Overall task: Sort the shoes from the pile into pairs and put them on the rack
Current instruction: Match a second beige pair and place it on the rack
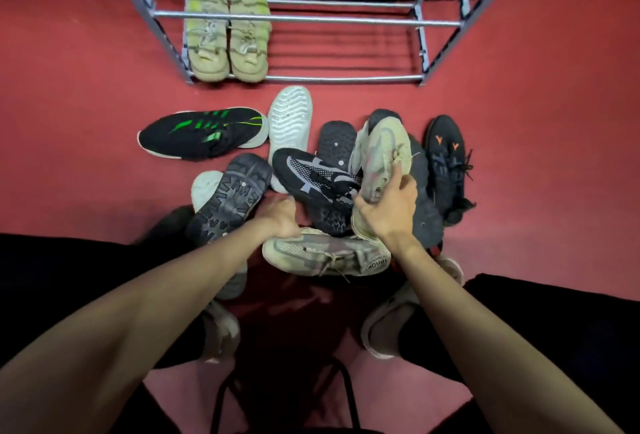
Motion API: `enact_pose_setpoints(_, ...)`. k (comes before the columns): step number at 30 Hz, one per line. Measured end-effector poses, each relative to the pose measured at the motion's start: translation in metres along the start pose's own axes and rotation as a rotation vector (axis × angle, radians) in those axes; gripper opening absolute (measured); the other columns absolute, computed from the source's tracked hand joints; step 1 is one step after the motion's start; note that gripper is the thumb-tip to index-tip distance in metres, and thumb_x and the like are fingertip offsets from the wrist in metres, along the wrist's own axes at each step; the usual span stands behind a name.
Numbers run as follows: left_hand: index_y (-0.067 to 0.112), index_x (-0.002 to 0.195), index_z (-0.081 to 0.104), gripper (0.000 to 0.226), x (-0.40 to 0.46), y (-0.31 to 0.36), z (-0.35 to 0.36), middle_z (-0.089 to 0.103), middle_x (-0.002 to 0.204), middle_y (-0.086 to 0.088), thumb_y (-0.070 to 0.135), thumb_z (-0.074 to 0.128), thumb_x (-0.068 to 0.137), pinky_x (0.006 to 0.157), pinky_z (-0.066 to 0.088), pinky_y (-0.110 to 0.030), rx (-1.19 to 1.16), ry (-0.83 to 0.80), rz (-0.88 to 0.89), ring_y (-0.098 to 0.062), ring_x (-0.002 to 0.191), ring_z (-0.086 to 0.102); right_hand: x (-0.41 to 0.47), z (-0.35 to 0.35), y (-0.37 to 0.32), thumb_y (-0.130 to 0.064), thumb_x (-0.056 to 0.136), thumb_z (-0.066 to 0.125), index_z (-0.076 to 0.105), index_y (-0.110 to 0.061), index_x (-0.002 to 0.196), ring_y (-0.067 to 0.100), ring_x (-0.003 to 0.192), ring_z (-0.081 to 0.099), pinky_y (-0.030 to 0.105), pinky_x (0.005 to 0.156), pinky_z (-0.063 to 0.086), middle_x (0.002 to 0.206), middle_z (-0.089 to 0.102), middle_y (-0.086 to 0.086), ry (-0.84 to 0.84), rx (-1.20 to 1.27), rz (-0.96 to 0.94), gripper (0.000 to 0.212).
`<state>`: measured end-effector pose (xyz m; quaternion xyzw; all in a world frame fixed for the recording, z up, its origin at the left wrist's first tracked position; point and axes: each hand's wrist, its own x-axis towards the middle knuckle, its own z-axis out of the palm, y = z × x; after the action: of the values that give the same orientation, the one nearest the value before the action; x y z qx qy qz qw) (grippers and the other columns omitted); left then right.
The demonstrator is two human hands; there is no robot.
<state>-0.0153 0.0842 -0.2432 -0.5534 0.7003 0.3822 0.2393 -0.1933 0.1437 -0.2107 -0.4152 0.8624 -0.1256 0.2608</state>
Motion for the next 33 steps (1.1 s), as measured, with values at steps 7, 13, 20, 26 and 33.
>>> enact_pose_setpoints(7,0.002,0.125,0.050,0.055,-0.002,-0.012,0.018,0.053,0.134,-0.011,0.027,0.072,0.082,0.096,0.044,-0.030,-0.045,-0.113,-0.118,-0.026,0.122,0.053,-0.017,0.023,0.011,-0.033,0.071,0.076,0.013,-0.010,0.148,0.043,0.132,0.027,0.043,0.112,0.027,0.145,0.019,0.024,-0.102,0.003,0.135,0.102)
enact_pose_setpoints(13,0.007,0.126,0.058,0.048,-0.004,-0.026,0.026,0.059,0.131,-0.009,0.015,0.072,0.081,0.103,0.042,-0.028,-0.143,-0.043,-0.099,-0.023,0.121,0.056,-0.009,0.013,0.016,-0.024,0.072,0.071,0.024,-0.013,0.141,0.042,0.123,0.036,0.045,0.107,0.032,0.136,0.027,0.019,-0.155,-0.006,0.149,0.084)
enact_pose_setpoints(20,0.005,0.106,0.071,0.031,-0.019,-0.026,-0.022,0.071,0.107,-0.011,0.018,0.076,0.078,0.094,0.050,-0.035,-0.420,0.092,0.099,-0.024,0.101,0.064,-0.004,-0.008,0.025,-0.015,0.075,0.064,0.029,-0.011,0.133,0.042,0.122,0.035,0.046,0.107,0.032,0.133,0.028,0.018,-0.253,-0.025,0.198,0.068)
enact_pose_setpoints(26,0.010,0.090,0.076,0.021,-0.059,0.001,-0.064,0.073,0.084,-0.015,0.028,0.074,0.080,0.071,0.043,-0.031,-0.483,0.194,0.363,-0.010,0.075,0.055,-0.016,-0.021,0.016,-0.017,0.069,0.067,0.029,-0.008,0.138,0.040,0.138,0.019,0.045,0.117,0.020,0.145,0.019,0.023,-0.192,-0.129,0.047,0.080)
enact_pose_setpoints(33,0.017,0.082,0.077,0.012,-0.096,0.036,-0.115,0.071,0.073,-0.013,0.026,0.077,0.075,0.065,0.044,-0.033,-0.581,0.366,0.488,-0.010,0.070,0.055,-0.039,-0.052,-0.024,-0.004,0.076,0.074,0.049,-0.032,0.124,0.022,0.106,0.061,0.033,0.098,0.048,0.110,0.064,0.003,-0.693,0.484,-0.247,0.061)
